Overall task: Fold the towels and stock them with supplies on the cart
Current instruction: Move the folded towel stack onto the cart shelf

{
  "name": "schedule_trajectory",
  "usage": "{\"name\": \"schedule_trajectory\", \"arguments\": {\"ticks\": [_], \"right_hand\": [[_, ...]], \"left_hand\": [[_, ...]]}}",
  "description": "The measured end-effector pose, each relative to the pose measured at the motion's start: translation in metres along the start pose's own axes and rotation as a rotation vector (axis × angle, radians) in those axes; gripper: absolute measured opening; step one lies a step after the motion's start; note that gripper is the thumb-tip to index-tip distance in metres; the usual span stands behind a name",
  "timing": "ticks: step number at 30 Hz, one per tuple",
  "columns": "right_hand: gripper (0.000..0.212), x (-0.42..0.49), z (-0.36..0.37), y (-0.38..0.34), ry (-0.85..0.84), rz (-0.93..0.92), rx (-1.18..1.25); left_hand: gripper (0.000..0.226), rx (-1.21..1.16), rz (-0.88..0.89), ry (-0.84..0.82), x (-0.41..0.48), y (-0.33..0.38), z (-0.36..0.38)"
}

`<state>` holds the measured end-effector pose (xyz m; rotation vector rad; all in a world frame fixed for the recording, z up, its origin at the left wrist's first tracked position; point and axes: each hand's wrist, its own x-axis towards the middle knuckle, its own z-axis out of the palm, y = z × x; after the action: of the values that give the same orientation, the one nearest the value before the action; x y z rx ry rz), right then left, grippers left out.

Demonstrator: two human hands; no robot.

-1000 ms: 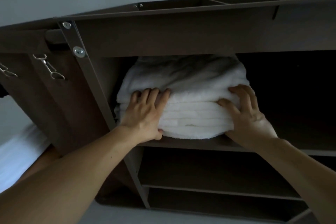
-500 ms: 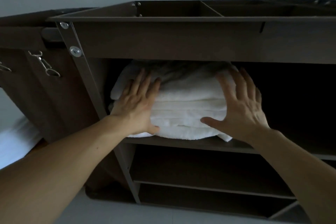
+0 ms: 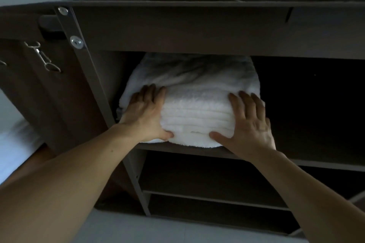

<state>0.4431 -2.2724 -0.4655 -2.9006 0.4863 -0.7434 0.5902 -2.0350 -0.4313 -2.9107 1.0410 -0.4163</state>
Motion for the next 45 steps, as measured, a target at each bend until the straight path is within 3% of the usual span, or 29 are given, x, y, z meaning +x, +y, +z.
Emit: {"name": "schedule_trajectory", "arguments": {"ticks": [4,9,15,22,35,45], "right_hand": [[0.121,-0.002,-0.035,-0.011,-0.284,0.017,-0.130],[0.107,-0.014,-0.097,-0.053,-0.504,-0.033,-0.146],[0.102,-0.033,-0.156,-0.127,-0.586,-0.156,-0.109],[0.098,-0.042,-0.185,-0.261,-0.659,-0.313,-0.128],[0.089,-0.015,-0.146,-0.535,-0.653,-0.498,-0.057],[0.089,0.061,-0.052,-0.620,-0.747,-0.483,0.029]], "left_hand": [[0.127,0.014,-0.013,-0.115,-0.017,0.009,-0.024],[0.103,0.019,0.080,-0.141,-0.066,0.015,-0.089],[0.093,-0.057,-0.097,-0.172,-0.142,-0.032,-0.155],[0.088,-0.083,-0.318,-0.198,-0.225,-0.142,-0.191],[0.083,-0.190,-0.548,-0.290,-0.326,-0.379,-0.209],[0.082,-0.198,-0.538,-0.374,-0.266,-0.488,-0.162]]}}
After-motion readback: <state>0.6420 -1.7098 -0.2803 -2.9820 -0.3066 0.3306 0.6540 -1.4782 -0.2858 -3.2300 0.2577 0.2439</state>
